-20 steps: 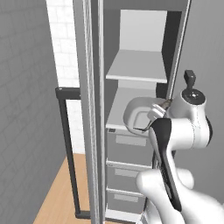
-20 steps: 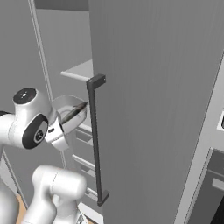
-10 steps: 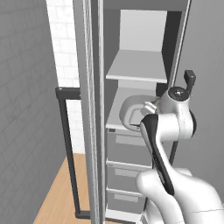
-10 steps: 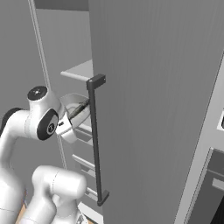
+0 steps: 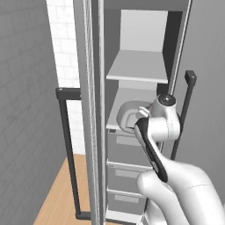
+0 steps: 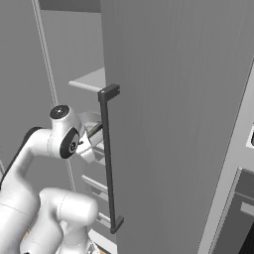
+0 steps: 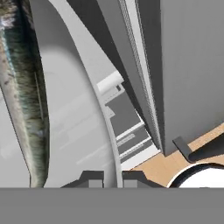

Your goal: Take the meat container that has the fish and place it on the second highest rack of the freezer. Then take the vegetable container that has the mushroom and garlic and place it on the highest rack of the freezer.

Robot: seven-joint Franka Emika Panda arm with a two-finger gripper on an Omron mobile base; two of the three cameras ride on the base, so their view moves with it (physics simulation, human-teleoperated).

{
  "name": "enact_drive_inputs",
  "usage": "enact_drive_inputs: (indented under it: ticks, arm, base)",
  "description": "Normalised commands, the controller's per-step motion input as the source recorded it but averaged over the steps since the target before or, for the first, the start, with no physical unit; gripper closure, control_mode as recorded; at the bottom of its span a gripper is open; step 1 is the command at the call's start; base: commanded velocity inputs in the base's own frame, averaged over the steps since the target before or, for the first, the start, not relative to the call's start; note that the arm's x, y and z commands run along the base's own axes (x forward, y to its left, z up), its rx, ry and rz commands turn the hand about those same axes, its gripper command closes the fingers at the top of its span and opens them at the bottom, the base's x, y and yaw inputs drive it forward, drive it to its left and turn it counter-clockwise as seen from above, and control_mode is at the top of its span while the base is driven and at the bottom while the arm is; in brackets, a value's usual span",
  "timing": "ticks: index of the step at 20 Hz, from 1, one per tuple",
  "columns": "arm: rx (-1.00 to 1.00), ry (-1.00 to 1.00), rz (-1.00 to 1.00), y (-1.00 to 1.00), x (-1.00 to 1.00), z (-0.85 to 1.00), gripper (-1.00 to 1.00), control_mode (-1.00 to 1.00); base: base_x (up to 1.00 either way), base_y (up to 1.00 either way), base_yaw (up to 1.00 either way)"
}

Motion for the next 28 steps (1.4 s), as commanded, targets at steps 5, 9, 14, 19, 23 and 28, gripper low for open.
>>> enact_drive_inputs:
  ticks: [5, 9, 14, 19, 23, 28]
  arm:
    - [0.0, 0.02, 0.0, -0.01, 0.78, -0.2, 1.0, -1.0]
    - [0.02, 0.02, 0.01, -0.19, 0.43, 0.0, 1.0, -1.0]
    - [0.0, 0.0, 0.0, -0.01, 0.61, -0.11, 1.0, -1.0]
    - [0.0, 0.0, 0.0, -0.06, 0.5, -0.31, 1.0, -1.0]
    - [0.0, 0.0, 0.0, 0.0, 0.32, -0.39, 1.0, -1.0]
    - [0.0, 0.0, 0.0, -0.08, 0.21, -0.29, 1.0, -1.0]
  base:
    - [0.0, 0.0, 0.0]
    - [0.0, 0.0, 0.0]
    - [0.0, 0.0, 0.0]
    - [0.0, 0.0, 0.0]
    - [0.0, 0.0, 0.0]
    - [0.0, 0.0, 0.0]
